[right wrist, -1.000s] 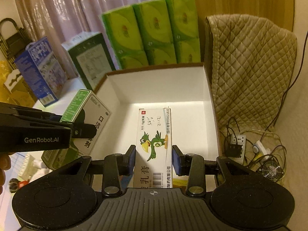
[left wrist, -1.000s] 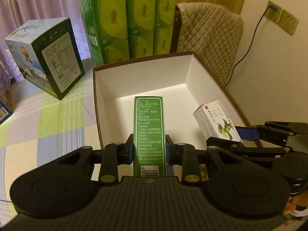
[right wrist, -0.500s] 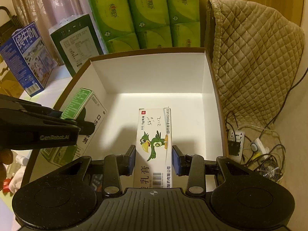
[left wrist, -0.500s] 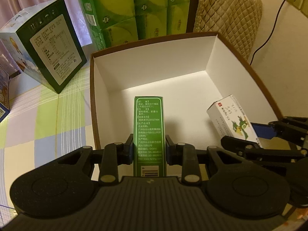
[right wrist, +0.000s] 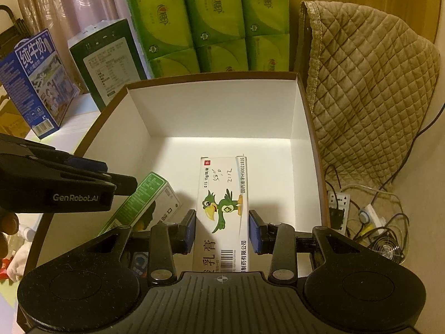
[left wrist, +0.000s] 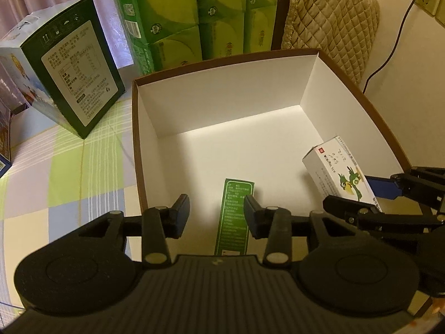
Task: Organize objects
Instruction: 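Lower both boxes into the cardboard box and open both tools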
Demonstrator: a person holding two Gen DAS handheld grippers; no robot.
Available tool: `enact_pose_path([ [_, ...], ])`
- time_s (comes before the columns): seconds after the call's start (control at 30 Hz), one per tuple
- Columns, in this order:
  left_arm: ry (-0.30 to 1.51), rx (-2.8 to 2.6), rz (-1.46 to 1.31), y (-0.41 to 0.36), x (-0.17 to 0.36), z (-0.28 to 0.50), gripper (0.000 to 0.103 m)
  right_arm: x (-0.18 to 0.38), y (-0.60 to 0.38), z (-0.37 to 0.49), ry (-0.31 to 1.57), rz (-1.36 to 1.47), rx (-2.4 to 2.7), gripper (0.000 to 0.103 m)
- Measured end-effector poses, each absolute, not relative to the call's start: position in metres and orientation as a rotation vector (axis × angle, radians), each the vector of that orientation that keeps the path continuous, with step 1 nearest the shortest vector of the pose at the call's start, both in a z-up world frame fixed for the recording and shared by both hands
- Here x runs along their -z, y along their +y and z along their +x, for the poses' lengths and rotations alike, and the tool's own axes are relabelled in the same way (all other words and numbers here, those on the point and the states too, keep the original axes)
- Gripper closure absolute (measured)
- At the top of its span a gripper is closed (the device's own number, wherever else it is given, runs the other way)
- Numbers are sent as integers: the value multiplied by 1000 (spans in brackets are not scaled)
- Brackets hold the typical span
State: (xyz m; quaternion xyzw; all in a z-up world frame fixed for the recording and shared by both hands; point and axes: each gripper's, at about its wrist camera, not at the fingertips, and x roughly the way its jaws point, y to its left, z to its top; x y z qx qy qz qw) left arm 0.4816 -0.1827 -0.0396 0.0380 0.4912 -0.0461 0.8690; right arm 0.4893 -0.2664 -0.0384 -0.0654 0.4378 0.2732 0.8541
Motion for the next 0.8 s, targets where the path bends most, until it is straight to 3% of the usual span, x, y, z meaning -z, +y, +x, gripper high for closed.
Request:
enact_pose_path([
  [0.1, 1025, 103, 80, -183, 38, 481, 62, 38, -266, 490, 904, -144, -567, 67],
  [0.2, 1012, 104, 84, -184, 36, 480, 52, 35, -264, 489, 861, -174, -544, 67],
  [0.33, 1001, 115, 87, -184, 33, 477, 49, 31, -263, 486, 810, -221, -516, 50],
  [0.57, 979, 145, 75, -180, 24, 464, 30, 17, -280, 473, 807, -122, -556, 43],
  [0.8, 957, 156, 55, -175, 11, 443, 25, -3, -298, 455, 800, -20, -548, 37],
])
